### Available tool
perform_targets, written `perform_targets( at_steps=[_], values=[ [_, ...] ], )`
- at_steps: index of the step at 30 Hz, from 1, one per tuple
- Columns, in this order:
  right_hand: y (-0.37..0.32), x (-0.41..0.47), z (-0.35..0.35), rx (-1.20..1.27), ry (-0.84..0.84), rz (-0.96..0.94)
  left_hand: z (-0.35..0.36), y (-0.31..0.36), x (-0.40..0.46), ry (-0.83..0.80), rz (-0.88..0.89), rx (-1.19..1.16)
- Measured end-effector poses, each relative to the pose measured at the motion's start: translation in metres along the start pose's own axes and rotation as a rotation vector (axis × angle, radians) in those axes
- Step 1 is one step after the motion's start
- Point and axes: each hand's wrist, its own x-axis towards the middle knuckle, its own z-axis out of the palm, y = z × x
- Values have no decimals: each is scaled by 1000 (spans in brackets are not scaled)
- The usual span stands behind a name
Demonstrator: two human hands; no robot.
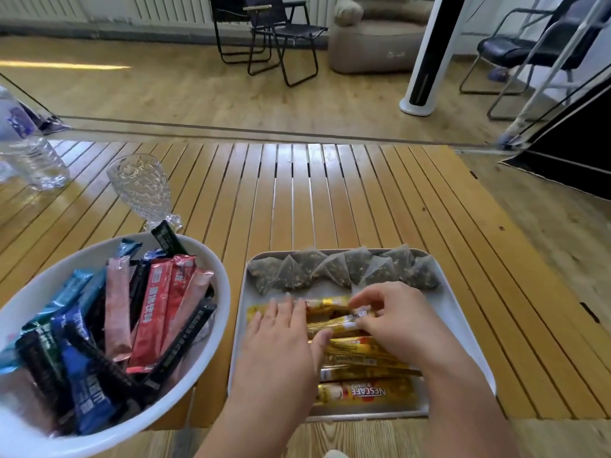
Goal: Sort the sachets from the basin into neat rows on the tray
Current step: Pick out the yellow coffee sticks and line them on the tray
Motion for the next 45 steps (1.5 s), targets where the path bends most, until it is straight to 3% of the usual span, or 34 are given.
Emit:
perform_targets(
  at_steps=[7,11,16,22,27,34,45],
  values=[
    [2,-2,3,21,34,170,-9,-3,-4,127,25,-59],
    [-4,-2,6,3,16,136,-6,-6,0,102,62,-77],
    [-6,-3,5,73,33,34,-12,-13,1,258,154,-160],
    [-17,-8,-4,392,81,-150,-21,-21,2,313,106,-224],
    [-26,-12,-7,722,89,-178,-29,-29,4,400,87,-325],
    [-29,-15,-9,991,-198,-34,-35,-39,6,535,133,-309],
    [-26,-12,-6,740,-80,14,-34,-45,8,509,115,-269]
  ],
)
